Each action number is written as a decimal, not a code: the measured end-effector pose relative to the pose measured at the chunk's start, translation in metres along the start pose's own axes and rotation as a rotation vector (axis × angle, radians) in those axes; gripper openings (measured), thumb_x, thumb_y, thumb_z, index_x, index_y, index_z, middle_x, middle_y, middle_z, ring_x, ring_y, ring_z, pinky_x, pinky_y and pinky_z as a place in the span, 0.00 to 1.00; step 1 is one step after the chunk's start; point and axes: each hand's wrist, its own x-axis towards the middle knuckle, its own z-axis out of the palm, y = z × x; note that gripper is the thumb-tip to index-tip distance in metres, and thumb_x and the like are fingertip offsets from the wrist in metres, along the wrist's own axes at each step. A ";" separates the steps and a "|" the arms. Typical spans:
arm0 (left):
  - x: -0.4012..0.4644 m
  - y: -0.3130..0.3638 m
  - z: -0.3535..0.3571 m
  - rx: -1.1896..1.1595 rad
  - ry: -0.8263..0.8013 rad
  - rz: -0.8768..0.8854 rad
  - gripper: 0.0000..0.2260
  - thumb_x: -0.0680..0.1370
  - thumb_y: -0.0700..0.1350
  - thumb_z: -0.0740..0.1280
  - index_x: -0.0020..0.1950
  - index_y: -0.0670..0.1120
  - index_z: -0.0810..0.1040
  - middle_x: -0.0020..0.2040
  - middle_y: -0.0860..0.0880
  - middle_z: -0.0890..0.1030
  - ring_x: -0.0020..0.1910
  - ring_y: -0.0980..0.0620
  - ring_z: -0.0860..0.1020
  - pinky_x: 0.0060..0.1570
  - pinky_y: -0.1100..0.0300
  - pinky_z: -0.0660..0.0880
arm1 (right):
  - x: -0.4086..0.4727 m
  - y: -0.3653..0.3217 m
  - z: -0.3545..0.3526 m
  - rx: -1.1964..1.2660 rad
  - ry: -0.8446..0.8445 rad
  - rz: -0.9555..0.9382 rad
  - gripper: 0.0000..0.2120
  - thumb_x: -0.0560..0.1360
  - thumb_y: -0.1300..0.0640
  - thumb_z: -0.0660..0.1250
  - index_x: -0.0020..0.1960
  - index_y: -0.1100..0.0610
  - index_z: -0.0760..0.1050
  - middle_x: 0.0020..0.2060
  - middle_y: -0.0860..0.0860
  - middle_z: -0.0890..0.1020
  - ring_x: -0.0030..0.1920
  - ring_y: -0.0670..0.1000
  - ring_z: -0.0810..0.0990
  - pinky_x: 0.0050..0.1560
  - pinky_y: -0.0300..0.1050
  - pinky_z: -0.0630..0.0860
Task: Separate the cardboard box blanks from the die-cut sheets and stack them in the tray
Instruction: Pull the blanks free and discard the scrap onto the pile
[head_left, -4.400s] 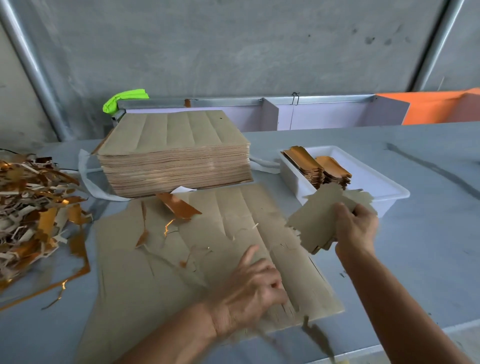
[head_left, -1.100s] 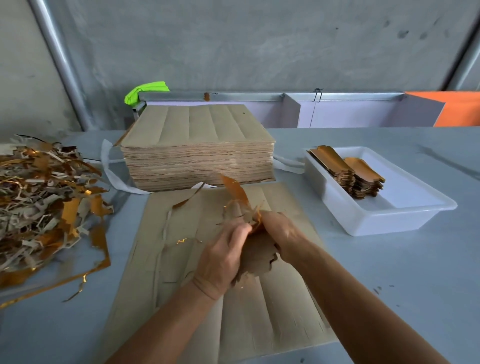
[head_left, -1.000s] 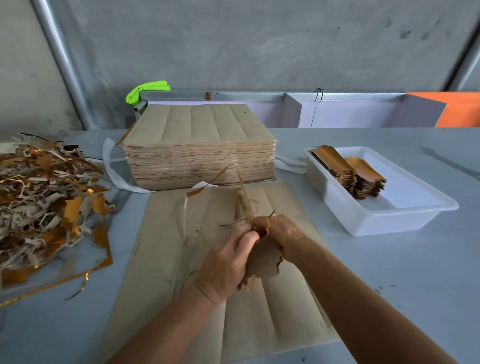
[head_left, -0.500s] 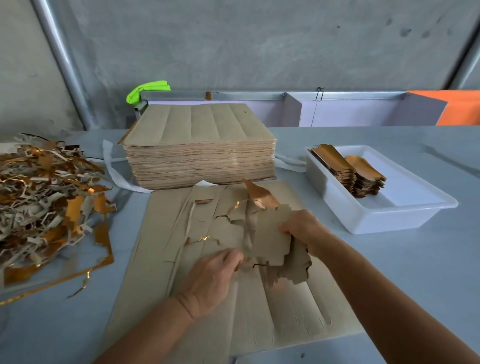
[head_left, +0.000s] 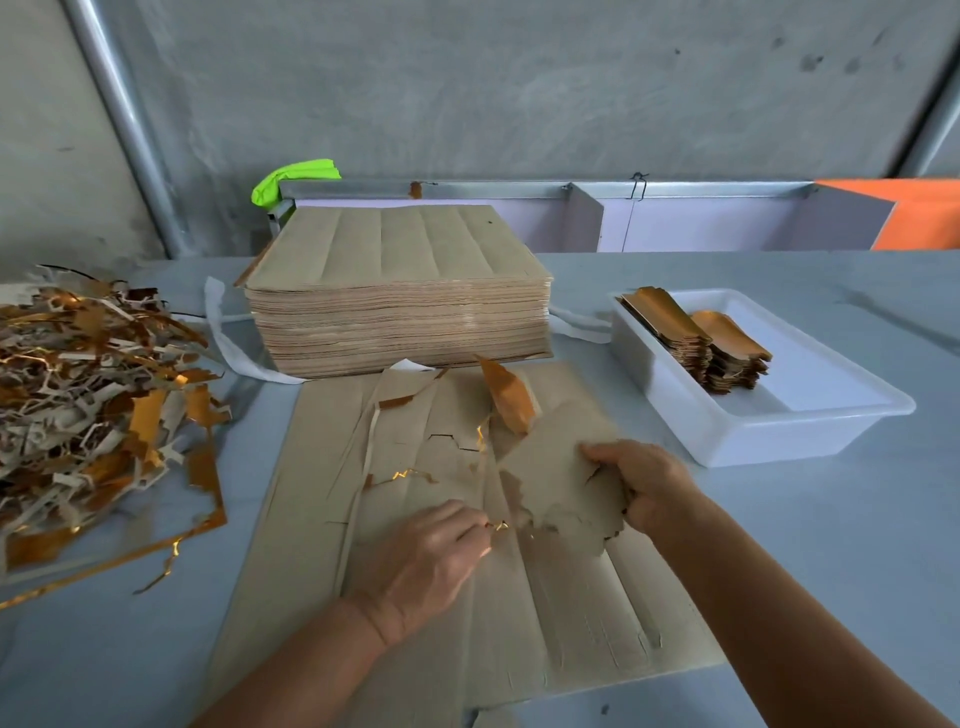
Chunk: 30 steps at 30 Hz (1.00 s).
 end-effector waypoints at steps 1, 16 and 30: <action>-0.001 0.000 0.001 0.001 0.004 0.006 0.09 0.65 0.31 0.75 0.33 0.40 0.77 0.35 0.46 0.79 0.33 0.46 0.78 0.31 0.60 0.75 | 0.002 0.002 0.000 0.084 0.021 -0.010 0.06 0.70 0.66 0.72 0.44 0.63 0.76 0.40 0.59 0.80 0.41 0.58 0.79 0.43 0.54 0.78; 0.075 -0.016 0.004 -0.206 0.335 -0.851 0.08 0.77 0.45 0.67 0.49 0.41 0.73 0.42 0.46 0.79 0.41 0.44 0.77 0.39 0.56 0.67 | 0.015 -0.023 -0.014 -0.392 0.166 -0.666 0.34 0.71 0.73 0.52 0.72 0.47 0.57 0.53 0.51 0.69 0.47 0.52 0.69 0.41 0.47 0.71; 0.134 -0.047 0.053 -0.260 0.087 -1.114 0.06 0.75 0.43 0.66 0.37 0.48 0.75 0.37 0.49 0.81 0.39 0.47 0.79 0.33 0.59 0.70 | 0.048 -0.052 0.044 -1.129 0.116 -0.830 0.12 0.78 0.62 0.57 0.38 0.60 0.73 0.37 0.55 0.79 0.36 0.52 0.78 0.34 0.42 0.74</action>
